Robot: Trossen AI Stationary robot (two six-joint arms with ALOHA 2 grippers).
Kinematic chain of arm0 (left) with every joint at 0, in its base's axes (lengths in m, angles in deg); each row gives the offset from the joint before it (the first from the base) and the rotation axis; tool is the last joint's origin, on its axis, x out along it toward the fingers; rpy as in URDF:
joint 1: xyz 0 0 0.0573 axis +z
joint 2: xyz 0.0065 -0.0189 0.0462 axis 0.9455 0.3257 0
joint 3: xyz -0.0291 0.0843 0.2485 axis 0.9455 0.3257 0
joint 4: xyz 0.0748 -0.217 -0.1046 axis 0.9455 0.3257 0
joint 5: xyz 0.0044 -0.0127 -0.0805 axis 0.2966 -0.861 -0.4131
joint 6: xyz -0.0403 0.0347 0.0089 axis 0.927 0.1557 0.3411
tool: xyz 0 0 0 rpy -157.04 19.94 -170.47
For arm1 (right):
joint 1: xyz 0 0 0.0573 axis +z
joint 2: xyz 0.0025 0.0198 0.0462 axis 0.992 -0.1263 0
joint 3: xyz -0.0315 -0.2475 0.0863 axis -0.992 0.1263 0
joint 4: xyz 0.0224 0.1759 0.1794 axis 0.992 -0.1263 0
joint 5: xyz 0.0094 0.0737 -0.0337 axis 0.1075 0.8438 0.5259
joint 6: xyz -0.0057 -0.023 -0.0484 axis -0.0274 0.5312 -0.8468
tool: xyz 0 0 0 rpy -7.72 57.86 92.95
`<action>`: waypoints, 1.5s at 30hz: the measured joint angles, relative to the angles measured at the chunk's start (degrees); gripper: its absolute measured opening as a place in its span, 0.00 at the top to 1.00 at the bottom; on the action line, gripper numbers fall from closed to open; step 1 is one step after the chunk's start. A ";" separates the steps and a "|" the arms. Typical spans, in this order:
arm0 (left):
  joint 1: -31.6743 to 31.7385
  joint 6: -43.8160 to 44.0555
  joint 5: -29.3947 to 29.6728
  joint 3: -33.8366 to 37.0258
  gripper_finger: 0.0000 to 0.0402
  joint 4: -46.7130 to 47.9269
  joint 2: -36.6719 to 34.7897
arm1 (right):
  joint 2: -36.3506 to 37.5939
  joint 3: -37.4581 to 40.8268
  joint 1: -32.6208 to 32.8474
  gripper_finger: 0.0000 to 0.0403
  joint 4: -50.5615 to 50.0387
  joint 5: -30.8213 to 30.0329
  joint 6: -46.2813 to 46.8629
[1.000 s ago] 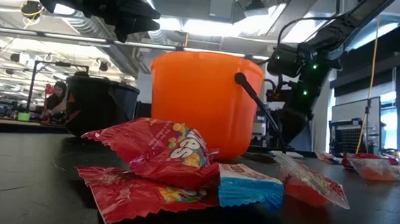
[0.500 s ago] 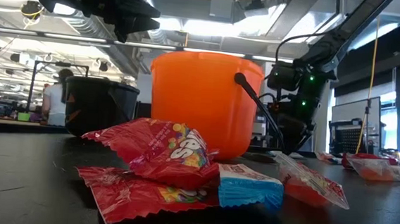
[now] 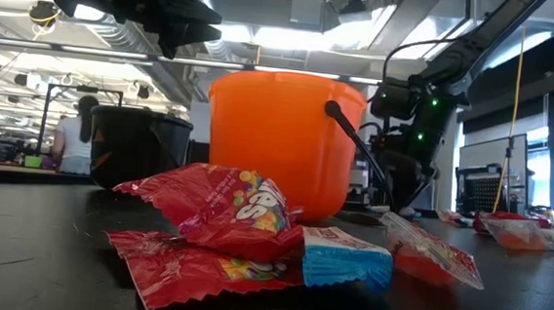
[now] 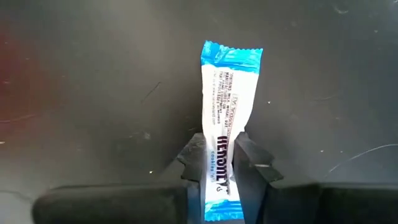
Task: Sort candy
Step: Put the white chocolate into the black bucket
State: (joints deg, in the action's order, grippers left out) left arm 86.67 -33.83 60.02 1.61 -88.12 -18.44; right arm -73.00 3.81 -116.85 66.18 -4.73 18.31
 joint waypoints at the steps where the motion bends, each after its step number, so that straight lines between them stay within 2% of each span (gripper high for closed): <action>1: 0.00 0.00 0.01 0.00 0.63 -0.02 0.00 | 0.83 0.18 0.00 0.87 -0.26 0.52 0.70; 6: 0.00 0.00 0.13 0.00 0.63 -0.02 0.00 | 7.02 0.04 0.04 0.86 3.29 5.16 2.46; 14: -0.02 -0.86 1.45 -0.02 0.63 -0.13 0.00 | 13.40 0.02 2.16 0.86 18.21 20.29 6.30; 18: -1.05 -9.70 3.68 0.00 0.63 -0.25 0.00 | 13.82 -0.03 5.15 0.85 30.36 30.73 10.08; 20: -2.32 -14.48 5.08 0.00 0.63 -1.46 0.23 | 13.84 -0.05 6.91 0.85 35.42 33.70 11.79; 26: -4.77 -19.07 5.65 -1.07 0.62 -7.96 2.84 | 13.84 -0.05 12.12 0.85 44.92 34.98 14.56; 31: -7.10 -21.33 5.59 -4.93 0.55 -8.39 8.28 | 13.84 -0.05 15.14 0.85 47.88 34.92 14.78; 38: -9.07 -23.54 5.87 -12.19 0.41 -8.25 16.16 | 13.84 -0.07 18.45 0.85 48.04 33.39 14.78; 45: -8.92 -24.44 4.31 -17.97 0.37 -8.17 21.58 | 13.84 -0.07 20.61 0.85 48.01 33.42 14.76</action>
State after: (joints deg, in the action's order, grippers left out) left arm 77.76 -58.27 64.33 -16.35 -96.30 3.13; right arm -59.16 3.74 -96.24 114.18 28.69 33.08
